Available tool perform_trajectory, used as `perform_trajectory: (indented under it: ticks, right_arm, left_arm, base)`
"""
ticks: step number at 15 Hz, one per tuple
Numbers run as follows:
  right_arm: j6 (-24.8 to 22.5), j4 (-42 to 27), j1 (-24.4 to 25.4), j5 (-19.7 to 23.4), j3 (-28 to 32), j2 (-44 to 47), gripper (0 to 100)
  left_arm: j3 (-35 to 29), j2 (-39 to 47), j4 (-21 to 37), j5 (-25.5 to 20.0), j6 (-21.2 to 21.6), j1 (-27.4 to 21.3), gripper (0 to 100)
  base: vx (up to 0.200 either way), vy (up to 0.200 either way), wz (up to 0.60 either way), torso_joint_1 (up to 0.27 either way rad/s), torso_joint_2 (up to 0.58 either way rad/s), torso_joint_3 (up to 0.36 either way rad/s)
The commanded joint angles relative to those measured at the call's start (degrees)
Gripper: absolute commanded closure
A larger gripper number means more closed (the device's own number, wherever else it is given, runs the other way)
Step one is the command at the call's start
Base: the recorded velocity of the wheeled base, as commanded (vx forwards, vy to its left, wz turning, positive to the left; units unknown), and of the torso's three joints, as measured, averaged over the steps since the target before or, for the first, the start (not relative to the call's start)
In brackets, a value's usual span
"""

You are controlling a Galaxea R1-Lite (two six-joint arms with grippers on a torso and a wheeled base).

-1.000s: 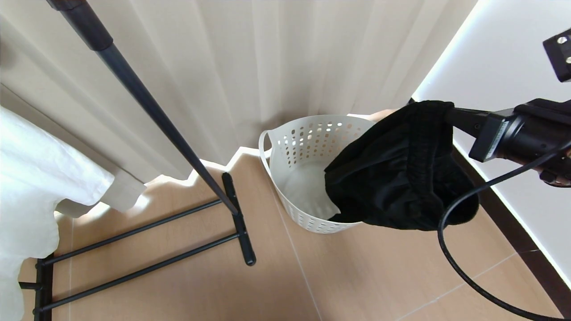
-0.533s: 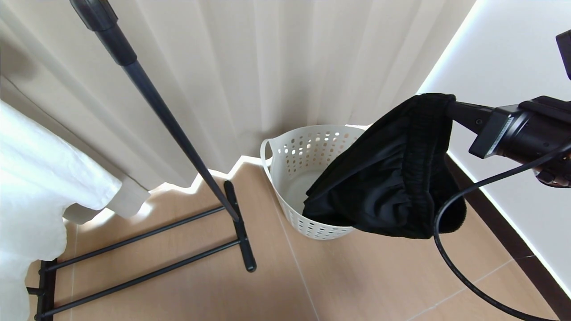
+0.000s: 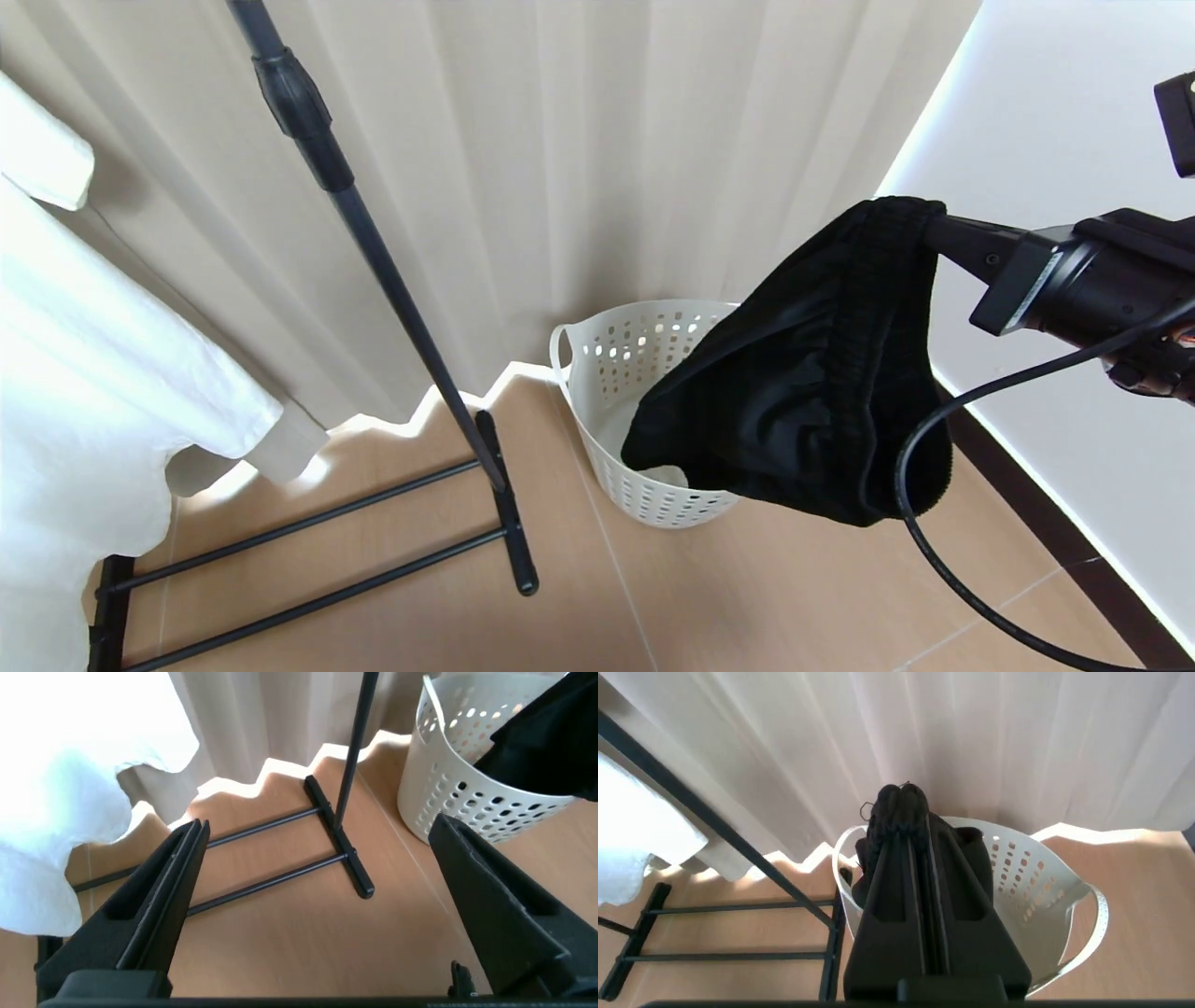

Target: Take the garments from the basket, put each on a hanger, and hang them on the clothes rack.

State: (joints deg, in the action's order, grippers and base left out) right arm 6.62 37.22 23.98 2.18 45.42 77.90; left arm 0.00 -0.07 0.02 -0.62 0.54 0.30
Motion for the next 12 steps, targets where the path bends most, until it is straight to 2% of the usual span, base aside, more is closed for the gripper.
perform_trajectory:
  ticks: [1,6,12]
  right_arm:
    - [0.0,0.0,0.0,0.0,-0.1,0.1,100]
    - [0.0,0.3,0.0,0.0,-1.3,-0.3,100]
    - [0.1,0.2,0.0,0.2,-1.4,-1.4,100]
  left_arm:
    - [0.0,0.1,-0.1,0.0,0.0,0.0,0]
    - [0.0,0.1,-0.1,0.1,0.0,0.0,0]
    - [0.0,0.1,-0.1,0.1,0.0,0.0,0]
  base:
    - [0.000,0.000,0.00,-0.002,-0.31,-0.090]
    - [0.000,0.000,0.00,0.042,-0.41,-0.162]
    - [0.000,0.000,0.00,0.123,-0.46,-0.145]
